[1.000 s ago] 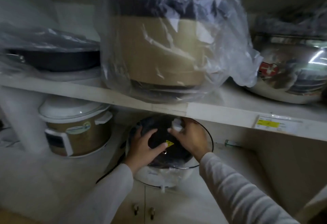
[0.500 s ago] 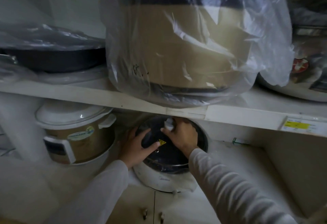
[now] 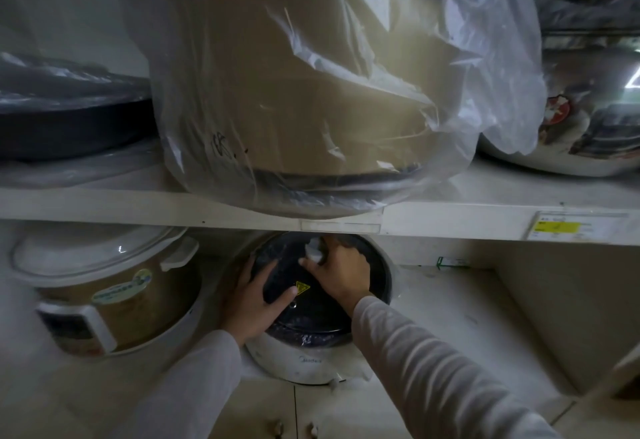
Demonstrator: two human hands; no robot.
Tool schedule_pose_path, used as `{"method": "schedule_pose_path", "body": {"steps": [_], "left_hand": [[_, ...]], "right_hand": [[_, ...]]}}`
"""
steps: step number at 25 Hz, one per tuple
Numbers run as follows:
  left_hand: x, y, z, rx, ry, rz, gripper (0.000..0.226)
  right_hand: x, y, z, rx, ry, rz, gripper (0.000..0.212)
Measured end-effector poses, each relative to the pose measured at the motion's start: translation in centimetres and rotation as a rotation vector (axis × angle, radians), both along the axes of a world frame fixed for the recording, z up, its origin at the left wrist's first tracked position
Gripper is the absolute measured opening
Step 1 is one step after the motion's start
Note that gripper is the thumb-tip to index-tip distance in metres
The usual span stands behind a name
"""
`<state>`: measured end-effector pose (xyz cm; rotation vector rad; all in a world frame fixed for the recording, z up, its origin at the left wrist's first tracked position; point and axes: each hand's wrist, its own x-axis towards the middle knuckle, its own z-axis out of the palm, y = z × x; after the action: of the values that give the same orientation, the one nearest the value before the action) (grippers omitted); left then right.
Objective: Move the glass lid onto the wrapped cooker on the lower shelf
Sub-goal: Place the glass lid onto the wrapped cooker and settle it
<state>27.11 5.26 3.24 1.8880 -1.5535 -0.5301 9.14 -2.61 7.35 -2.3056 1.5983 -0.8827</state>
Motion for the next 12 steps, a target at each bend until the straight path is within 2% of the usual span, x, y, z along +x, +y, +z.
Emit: {"method": "schedule_pose_path", "body": {"steps": [12], "left_hand": [[0.68, -0.16, -0.03, 0.015, -0.048, 0.003, 0.083]], "right_hand": [[0.28, -0.33, -0.43, -0.014, -0.001, 0.032, 0.058]]}}
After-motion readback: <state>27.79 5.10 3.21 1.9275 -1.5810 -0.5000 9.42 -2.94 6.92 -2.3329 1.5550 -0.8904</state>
